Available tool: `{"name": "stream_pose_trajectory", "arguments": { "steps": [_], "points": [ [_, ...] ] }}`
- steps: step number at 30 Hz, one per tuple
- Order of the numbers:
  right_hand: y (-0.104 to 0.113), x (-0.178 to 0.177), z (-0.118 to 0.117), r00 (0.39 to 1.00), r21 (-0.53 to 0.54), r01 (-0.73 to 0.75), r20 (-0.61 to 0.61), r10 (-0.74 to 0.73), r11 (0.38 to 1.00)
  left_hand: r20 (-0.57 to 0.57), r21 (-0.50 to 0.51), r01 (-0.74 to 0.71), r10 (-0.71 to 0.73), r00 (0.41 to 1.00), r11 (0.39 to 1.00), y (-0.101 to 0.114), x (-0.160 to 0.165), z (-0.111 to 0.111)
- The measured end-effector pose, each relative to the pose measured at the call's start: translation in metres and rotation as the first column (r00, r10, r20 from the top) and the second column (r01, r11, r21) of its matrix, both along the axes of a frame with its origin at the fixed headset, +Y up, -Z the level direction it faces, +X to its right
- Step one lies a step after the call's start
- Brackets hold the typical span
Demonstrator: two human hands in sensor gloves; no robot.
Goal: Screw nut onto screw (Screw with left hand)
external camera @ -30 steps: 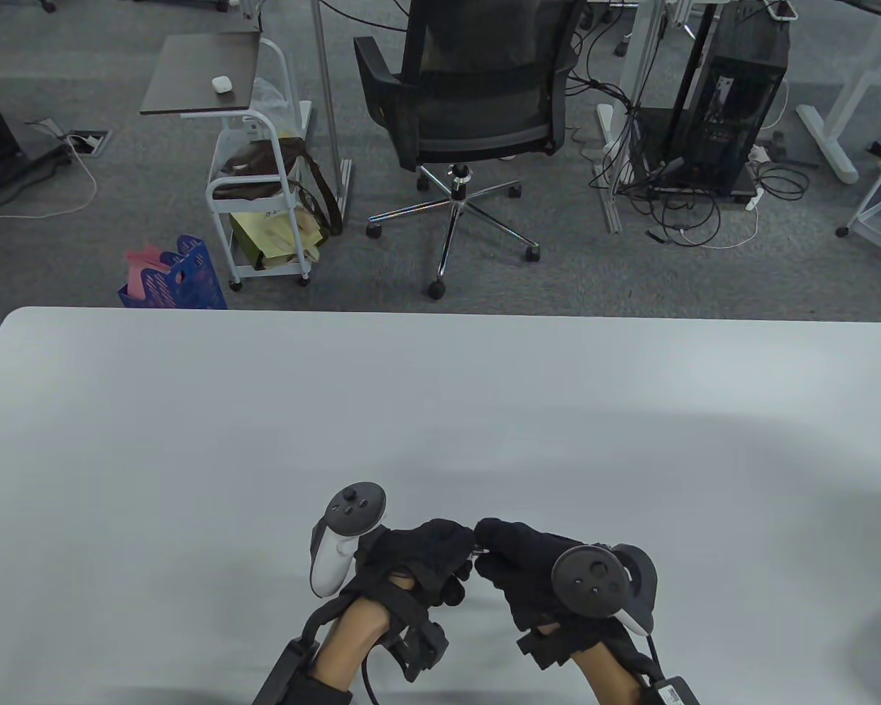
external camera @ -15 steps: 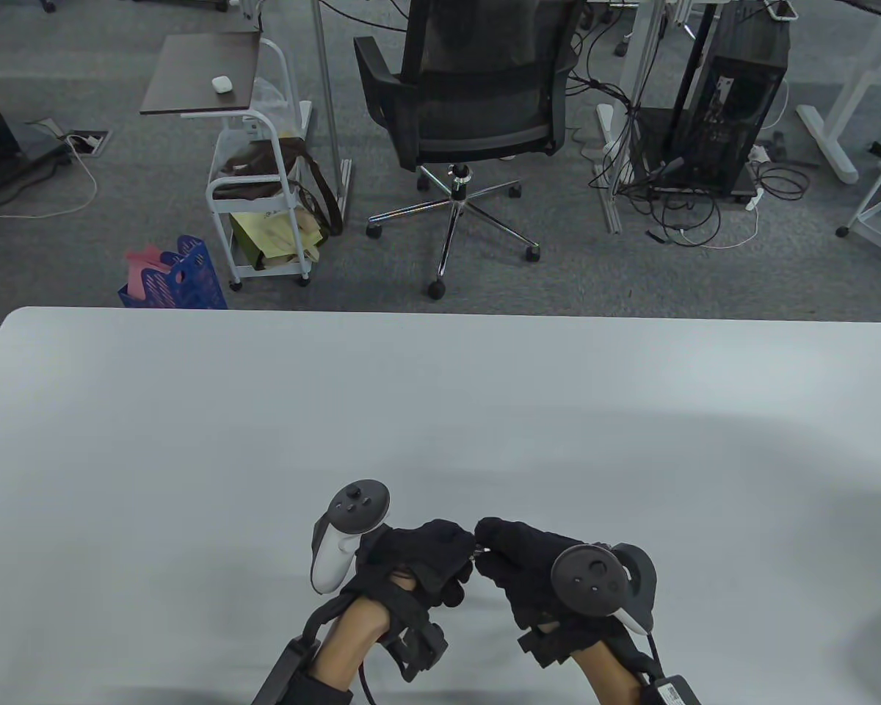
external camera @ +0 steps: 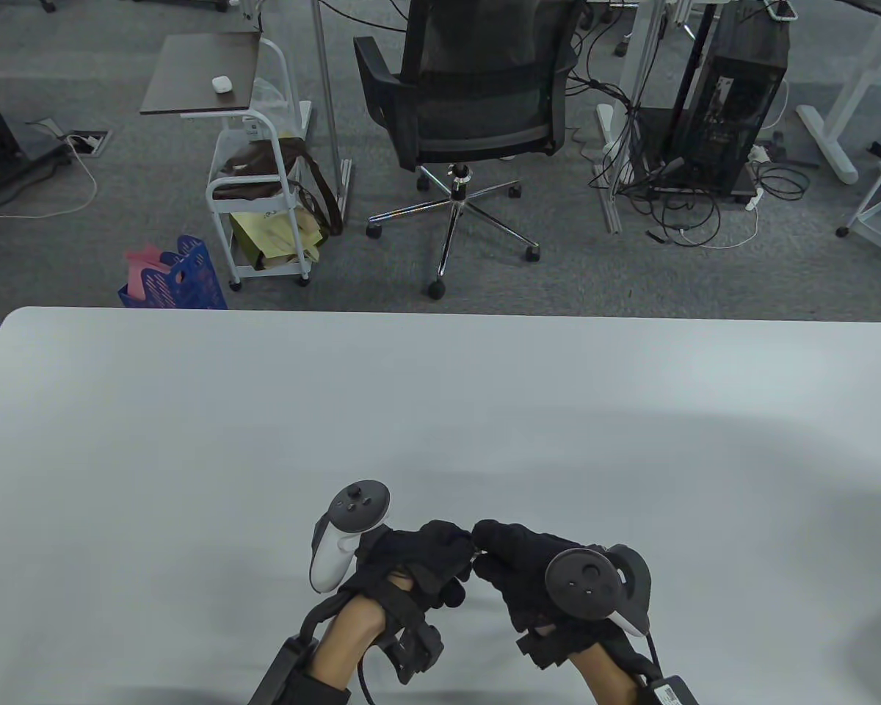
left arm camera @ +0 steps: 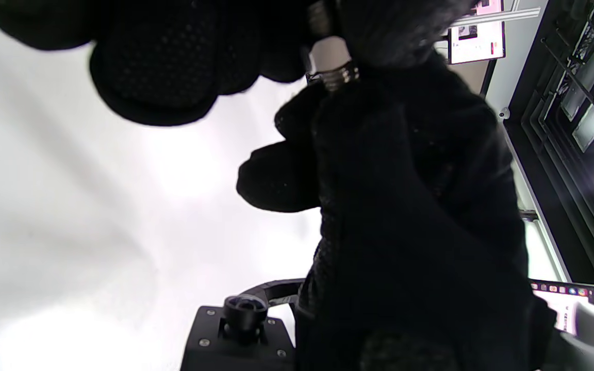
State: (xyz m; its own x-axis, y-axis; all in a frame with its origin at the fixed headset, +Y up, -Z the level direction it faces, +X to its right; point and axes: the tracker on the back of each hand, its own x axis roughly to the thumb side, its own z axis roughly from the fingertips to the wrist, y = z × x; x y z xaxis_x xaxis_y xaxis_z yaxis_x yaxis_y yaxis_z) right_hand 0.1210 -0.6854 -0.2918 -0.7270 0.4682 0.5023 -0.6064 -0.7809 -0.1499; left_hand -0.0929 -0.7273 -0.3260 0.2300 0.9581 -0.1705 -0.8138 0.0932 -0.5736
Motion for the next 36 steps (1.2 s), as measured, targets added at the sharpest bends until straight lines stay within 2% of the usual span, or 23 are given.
{"name": "stream_pose_trajectory", "arguments": {
  "steps": [2, 11, 17, 22, 25, 26, 30, 34, 36],
  "points": [
    [-0.001, -0.001, 0.000, 1.000, -0.008, 0.001, -0.004, -0.001, 1.000, -0.037, -0.008, 0.008, -0.008, 0.999, 1.000, -0.003, 0.000, 0.000],
    [-0.002, -0.003, 0.000, 1.000, -0.016, -0.013, -0.003, 0.013, 1.000, -0.017, -0.009, 0.024, -0.024, 1.000, 1.000, -0.005, -0.001, -0.002],
    [-0.004, -0.003, -0.001, 1.000, -0.029, -0.021, -0.003, 0.021, 0.999, -0.018, -0.044, 0.013, -0.014, 1.000, 0.999, -0.010, -0.002, -0.002],
    [-0.003, 0.002, -0.002, 0.999, -0.048, 0.053, 0.012, -0.052, 0.997, 0.037, -0.034, -0.075, 0.076, 0.996, 0.997, -0.005, -0.001, -0.004],
    [-0.002, 0.005, -0.002, 0.998, -0.045, 0.058, 0.023, -0.057, 0.997, -0.014, -0.051, -0.067, 0.066, 0.998, 0.996, -0.008, -0.004, -0.004],
    [-0.003, 0.006, -0.004, 0.998, -0.054, 0.063, 0.028, -0.061, 0.997, -0.042, -0.023, -0.042, 0.041, 0.998, 0.999, -0.009, -0.005, -0.006],
    [-0.006, 0.006, -0.007, 0.997, -0.088, 0.079, 0.016, -0.078, 0.993, -0.063, -0.019, -0.055, 0.053, 0.997, 0.998, -0.010, -0.006, -0.009],
    [-0.004, 0.003, -0.007, 0.999, -0.063, 0.036, 0.009, -0.035, 0.997, 0.002, -0.064, -0.074, 0.075, 0.997, 0.995, -0.015, -0.004, -0.010],
    [-0.005, 0.001, -0.007, 1.000, -0.067, 0.028, 0.006, -0.028, 0.997, -0.020, -0.057, -0.060, 0.059, 0.998, 0.997, -0.015, -0.003, -0.010]
  ]
}}
